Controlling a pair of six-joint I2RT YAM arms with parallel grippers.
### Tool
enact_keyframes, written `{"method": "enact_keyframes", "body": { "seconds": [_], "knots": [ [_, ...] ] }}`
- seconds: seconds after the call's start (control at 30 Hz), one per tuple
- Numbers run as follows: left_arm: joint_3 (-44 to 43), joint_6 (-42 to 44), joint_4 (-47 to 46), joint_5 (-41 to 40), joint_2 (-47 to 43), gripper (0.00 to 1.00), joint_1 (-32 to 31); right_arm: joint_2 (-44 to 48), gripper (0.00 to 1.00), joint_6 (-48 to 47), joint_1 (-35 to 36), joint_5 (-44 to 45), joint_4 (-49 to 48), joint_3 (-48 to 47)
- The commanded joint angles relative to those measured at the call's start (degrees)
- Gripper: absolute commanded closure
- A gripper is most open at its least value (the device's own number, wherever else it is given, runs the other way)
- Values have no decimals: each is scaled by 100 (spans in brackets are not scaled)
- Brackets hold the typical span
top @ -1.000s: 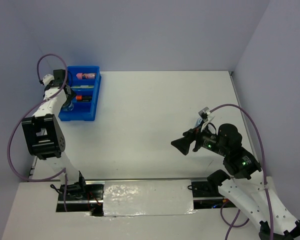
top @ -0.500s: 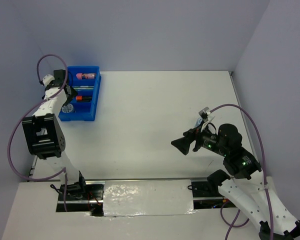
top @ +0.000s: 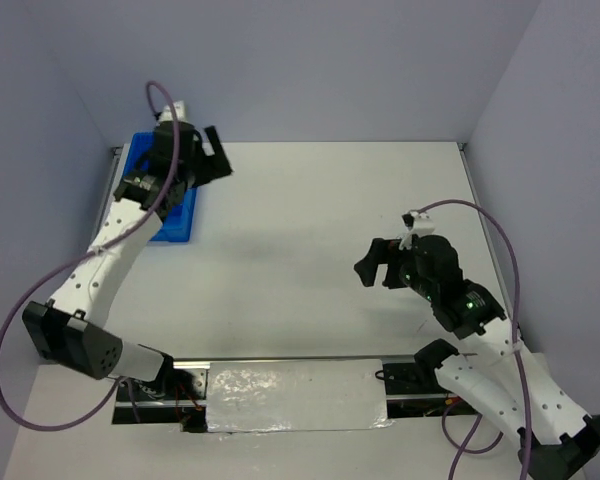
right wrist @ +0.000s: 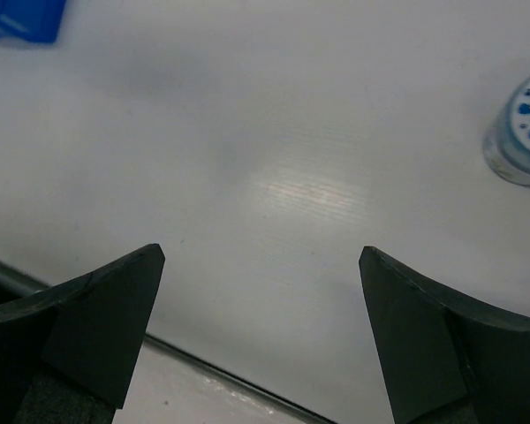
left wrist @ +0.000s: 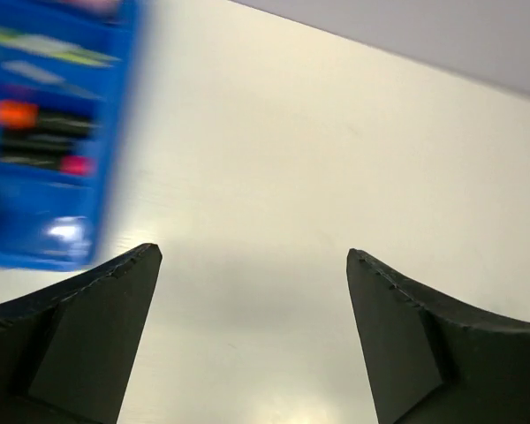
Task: Sort the stationery into containers
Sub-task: Pick up the stationery from the center of the board.
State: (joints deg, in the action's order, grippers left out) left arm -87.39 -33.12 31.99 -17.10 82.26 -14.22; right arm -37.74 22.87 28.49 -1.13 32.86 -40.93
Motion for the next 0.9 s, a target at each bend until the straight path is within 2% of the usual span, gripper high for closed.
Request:
{"method": "enact_keyframes", "body": {
  "seconds": [0.0,0.07,0.1,0.13,0.2,0.23,0.27,0.3,0.37,0.4,0.43,0.47,0.53,0.57,0.63,0.77,0.87],
  "knots": [
    [468,456,-375,674,-79,1,-1001,678,0,620,-10,1383,202,-222],
    [539,570,-727,865,202,1,-1755,1047,0,946,-10,1885,482,-354],
    [557,562,-1042,936,499,1,-1934,1136,0,1217,-19,2523,928,-572],
    [539,553,-1228,1050,667,1,-2249,1293,0,1324,-10,2782,1115,-661],
    [391,535,-1659,1419,1236,1,-2541,1522,0,1622,-10,3178,1633,-943],
    [259,622,-1974,1516,1492,1,-2881,1872,0,1589,-19,3180,1636,-970],
    [-203,701,-2038,1517,1747,1,-3085,2032,0,1519,-10,3119,1566,-996],
    [-495,946,-2056,1508,2385,1,-3261,2207,0,1484,-10,3058,1618,-1040],
    [-1545,1333,-2021,1665,3056,1,-3762,2166,0,1448,-10,3057,1985,-1319],
    [-1900,1700,-1960,1579,3721,1,-4025,2052,0,1405,-19,3039,2100,-1417],
    [-2322,1878,-1707,1465,4067,1,-4123,1999,0,1369,-10,2996,2197,-1575],
    [-3135,2158,-1374,1325,4714,1,-4255,1920,0,1308,-10,2934,2381,-1637],
    [-4200,2301,-1171,1341,5280,1,-4309,1928,0,1238,-10,2890,2470,-1769],
    [-4389,2354,-1186,1437,5631,1,-4326,1954,0,1159,-10,2864,2479,-1787],
    [-4488,2346,-1343,1507,5775,1,-4344,2086,0,1079,-10,2829,2462,-1848],
    [-3795,2302,-2378,1666,5705,1,-4353,2200,0,912,-19,2767,2497,-1893],
    [-3916,2441,-2557,1492,5941,1,-4440,2235,0,851,-10,2671,2558,-1901]
  ]
}}
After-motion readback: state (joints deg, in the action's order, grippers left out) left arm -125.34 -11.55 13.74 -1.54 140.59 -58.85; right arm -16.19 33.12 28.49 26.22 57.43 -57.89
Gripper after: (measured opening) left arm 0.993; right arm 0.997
